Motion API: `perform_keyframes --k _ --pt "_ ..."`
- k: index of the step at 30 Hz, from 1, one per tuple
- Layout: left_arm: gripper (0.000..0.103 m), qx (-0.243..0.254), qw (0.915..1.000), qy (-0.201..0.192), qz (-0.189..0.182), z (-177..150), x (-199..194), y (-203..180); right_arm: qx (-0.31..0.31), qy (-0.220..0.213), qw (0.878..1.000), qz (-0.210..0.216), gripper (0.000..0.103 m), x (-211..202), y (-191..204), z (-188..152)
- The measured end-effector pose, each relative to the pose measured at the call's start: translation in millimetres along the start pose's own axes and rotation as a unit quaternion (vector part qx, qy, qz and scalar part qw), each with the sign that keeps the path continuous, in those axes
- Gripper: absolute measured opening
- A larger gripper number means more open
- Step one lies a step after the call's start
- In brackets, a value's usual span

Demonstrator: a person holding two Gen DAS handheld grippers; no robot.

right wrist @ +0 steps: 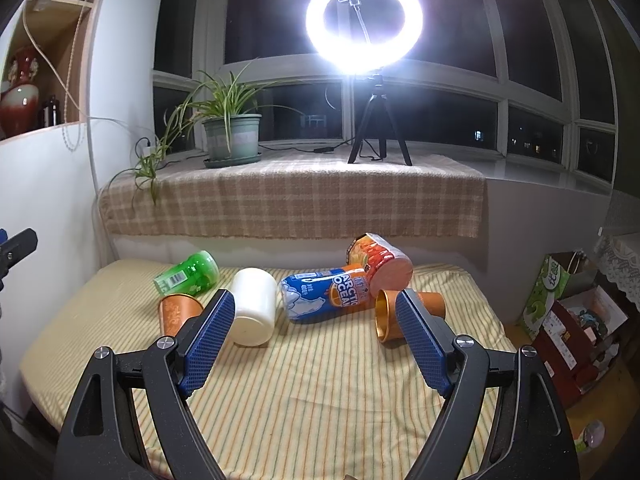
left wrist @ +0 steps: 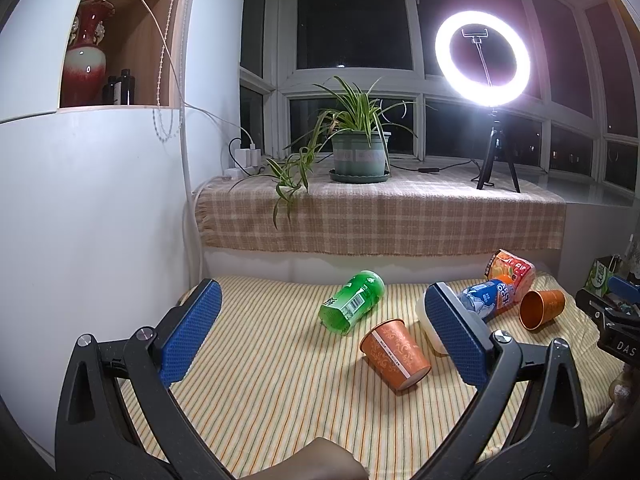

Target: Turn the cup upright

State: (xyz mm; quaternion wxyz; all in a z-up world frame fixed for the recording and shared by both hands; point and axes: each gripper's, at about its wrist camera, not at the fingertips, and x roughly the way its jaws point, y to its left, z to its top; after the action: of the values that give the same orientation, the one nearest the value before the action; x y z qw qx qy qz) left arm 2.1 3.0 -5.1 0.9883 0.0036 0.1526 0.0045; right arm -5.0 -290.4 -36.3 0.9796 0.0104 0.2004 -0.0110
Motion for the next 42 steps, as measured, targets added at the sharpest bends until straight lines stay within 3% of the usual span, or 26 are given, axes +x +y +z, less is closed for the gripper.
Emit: perform_keyframes --k 42 --pt "0.103 0.000 1.0000 0.003 0.001 -0.2 1.7 -0.8 0.001 0.013 1.000 0.011 0.083 4.8 4.6 -2.1"
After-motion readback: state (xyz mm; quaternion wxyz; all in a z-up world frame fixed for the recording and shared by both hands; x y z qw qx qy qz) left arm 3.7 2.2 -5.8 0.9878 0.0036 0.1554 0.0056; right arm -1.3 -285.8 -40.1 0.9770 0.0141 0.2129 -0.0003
